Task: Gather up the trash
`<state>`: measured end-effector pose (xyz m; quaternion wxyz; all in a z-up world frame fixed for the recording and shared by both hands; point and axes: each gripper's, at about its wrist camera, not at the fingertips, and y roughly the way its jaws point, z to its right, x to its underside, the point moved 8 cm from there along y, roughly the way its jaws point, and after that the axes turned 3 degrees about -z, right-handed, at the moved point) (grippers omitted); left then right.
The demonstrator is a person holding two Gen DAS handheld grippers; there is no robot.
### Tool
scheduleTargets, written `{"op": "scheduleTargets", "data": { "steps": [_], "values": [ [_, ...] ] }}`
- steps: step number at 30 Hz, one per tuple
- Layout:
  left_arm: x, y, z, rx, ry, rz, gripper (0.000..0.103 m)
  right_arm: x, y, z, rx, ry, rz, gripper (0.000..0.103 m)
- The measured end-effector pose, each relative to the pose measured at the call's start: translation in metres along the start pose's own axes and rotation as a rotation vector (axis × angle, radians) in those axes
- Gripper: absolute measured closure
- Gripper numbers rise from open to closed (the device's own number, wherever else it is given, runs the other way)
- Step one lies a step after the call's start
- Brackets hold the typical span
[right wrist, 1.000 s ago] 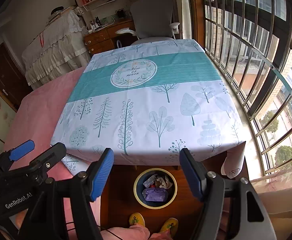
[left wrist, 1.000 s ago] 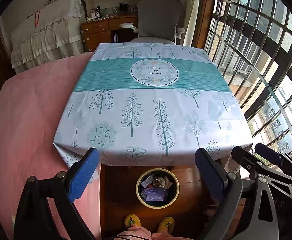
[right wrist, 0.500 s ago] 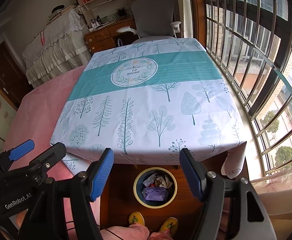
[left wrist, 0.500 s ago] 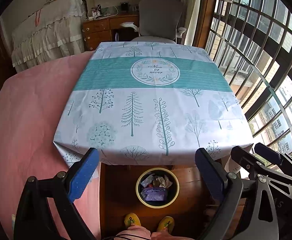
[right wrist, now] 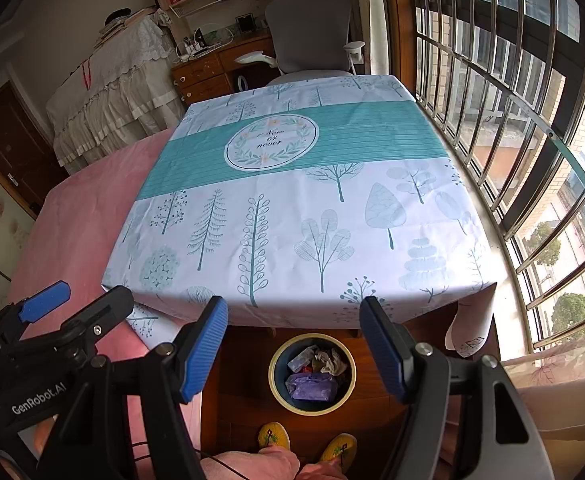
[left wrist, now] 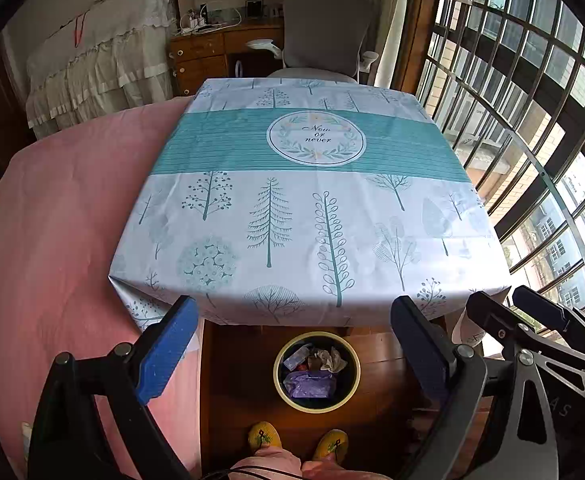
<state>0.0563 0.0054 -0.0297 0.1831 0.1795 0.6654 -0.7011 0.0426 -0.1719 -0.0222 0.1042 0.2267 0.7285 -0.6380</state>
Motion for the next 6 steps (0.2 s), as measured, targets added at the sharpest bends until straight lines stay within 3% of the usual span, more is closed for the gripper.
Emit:
{"op": "scheduleTargets", "data": {
  "steps": [6],
  "values": [
    [0.0005, 0.0003, -0.0011, -0.002, 0.000, -0.002, 0.007, -0.0002, 0.0000, 0.0001, -0.001, 0.000, -0.001, 0.034]
  ]
}}
